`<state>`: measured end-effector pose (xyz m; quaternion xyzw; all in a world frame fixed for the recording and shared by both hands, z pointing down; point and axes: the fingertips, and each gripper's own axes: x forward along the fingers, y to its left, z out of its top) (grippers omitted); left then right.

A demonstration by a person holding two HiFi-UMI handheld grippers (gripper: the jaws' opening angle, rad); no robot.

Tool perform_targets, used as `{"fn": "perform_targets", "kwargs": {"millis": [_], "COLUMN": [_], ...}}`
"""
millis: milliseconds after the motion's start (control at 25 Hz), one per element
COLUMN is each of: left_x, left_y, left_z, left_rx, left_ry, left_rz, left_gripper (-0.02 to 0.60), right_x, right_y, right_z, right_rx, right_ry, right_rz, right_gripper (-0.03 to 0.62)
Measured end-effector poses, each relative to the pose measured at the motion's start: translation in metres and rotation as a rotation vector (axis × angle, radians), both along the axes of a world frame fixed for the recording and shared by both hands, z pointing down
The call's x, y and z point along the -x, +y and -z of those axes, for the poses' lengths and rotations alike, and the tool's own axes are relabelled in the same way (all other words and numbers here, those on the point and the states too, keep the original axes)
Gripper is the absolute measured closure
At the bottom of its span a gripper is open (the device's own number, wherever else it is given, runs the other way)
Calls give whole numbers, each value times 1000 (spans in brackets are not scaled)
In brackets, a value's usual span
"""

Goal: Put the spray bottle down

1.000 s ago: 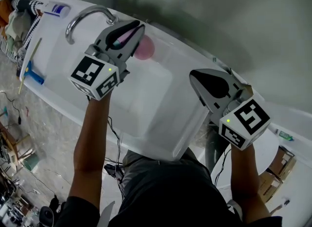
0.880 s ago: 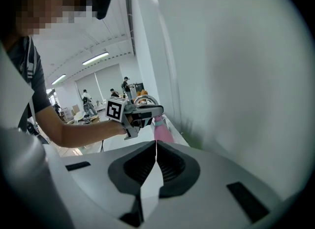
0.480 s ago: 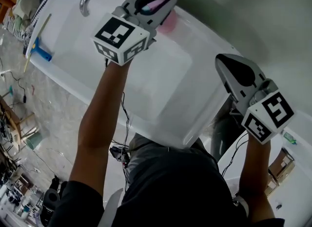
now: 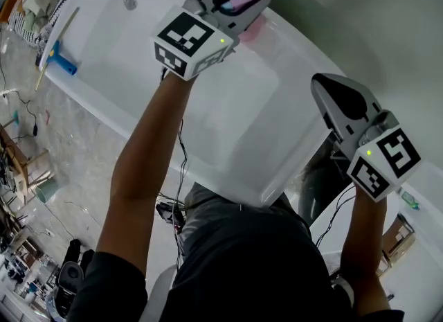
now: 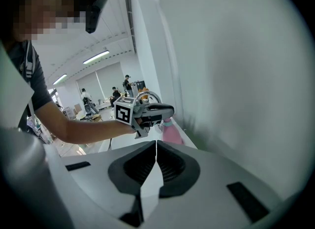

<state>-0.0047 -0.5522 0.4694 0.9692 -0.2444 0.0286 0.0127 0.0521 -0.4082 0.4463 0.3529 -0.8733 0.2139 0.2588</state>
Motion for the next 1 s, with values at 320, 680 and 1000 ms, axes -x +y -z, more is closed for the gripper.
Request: {"fn": "perform_targets", "kwargs": {"millis": [320, 680, 1000], "left_x": [-11, -6, 12], "left_y": [21, 26, 25], "left_z": [-7, -10, -8], "left_rx": [-51, -5, 15], "left_ry": [-75, -113, -92], "left_rz": [-109, -103, -74], "left_gripper": [529, 515, 482], "right_x": [3, 2, 14], "right_y": [5, 10, 13], "right_z": [3, 13, 13], "right_rx": [-6, -18, -25], "right_ry": [-4, -3, -4], "right_rz": [10, 31, 48], "right_gripper": [585, 585, 585]}}
